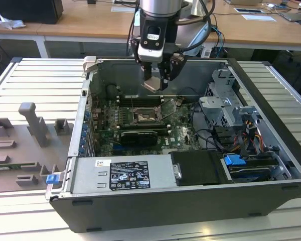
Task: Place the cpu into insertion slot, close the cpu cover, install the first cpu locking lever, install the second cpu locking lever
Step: 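Place the cpu into insertion slot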
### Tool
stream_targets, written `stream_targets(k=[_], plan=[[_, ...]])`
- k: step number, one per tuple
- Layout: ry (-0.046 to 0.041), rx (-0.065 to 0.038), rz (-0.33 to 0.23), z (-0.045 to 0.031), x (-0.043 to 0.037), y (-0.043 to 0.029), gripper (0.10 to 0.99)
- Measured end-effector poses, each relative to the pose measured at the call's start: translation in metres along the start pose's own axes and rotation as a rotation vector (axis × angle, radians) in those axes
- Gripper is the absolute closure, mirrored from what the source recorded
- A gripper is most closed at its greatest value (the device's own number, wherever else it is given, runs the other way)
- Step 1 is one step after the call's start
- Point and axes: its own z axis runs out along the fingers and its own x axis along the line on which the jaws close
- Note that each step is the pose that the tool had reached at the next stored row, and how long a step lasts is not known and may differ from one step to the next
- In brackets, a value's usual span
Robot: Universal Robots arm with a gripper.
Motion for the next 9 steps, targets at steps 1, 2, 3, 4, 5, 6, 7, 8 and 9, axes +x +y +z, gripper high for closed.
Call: stream_targets(k=[1,2,3,4,5,6,7,8,9], plan=[[-0.0006,0.000,0.007,0.0002,0.0000,0.0000,0.549],[-0.0012,0.000,0.015,0.0004,0.0000,0.0000,0.549],[-0.0020,0.000,0.025,0.0006,0.0000,-0.0001,0.549],[-0.0026,0.000,0.032,0.0008,0.0000,-0.0001,0.549],[-0.0034,-0.001,0.041,0.0011,0.0000,-0.0001,0.549],[-0.0038,-0.001,0.048,0.0012,0.0000,-0.0001,0.549],[-0.0047,-0.001,0.058,0.0015,0.0000,-0.0001,0.549],[-0.0054,-0.001,0.067,0.0018,0.0000,-0.0002,0.549],[-0.0059,-0.001,0.073,0.0020,0.0000,-0.0002,0.549]])
